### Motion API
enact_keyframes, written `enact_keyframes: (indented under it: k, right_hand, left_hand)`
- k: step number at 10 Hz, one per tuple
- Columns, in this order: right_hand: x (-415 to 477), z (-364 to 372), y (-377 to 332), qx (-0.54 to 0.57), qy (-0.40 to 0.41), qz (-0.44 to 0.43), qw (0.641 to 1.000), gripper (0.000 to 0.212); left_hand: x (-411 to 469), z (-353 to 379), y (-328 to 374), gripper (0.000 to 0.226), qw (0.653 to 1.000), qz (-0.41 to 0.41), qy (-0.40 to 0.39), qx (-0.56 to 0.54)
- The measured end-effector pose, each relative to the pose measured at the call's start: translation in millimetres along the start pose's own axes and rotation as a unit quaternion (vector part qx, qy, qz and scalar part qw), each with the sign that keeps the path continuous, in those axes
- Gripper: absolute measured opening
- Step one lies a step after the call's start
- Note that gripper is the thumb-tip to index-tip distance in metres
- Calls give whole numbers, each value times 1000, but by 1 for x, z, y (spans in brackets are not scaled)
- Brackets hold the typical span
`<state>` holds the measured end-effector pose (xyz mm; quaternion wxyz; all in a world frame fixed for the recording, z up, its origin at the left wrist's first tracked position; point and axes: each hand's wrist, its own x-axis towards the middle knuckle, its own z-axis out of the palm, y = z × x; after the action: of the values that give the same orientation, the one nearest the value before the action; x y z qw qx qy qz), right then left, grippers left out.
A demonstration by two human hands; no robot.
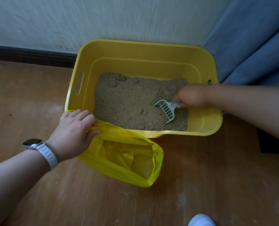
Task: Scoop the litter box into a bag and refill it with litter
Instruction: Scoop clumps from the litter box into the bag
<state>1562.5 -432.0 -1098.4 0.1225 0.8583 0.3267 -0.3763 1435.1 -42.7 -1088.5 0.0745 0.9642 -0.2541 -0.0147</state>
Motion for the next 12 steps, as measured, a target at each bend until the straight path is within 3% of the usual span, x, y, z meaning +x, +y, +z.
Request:
enact_keyframes:
  k: [2,4,7,12]
  right_hand:
    - [0,7,-7,2,32,11,999,15]
    - [2,30,-22,97,33,27,994,16]
    - [18,38,-54,94,64,35,993,21]
    - [70,10,-117,137,115,-20,984,20]
  left_hand:
    - [0,1,1,35,1000,-9,-9,5]
    - [-1,1,0,33,1000,-7,-4,3]
    - [0,2,1,32,1000,-6,-9,1]
    - [1,5,0,32,1000,-7,-11,11]
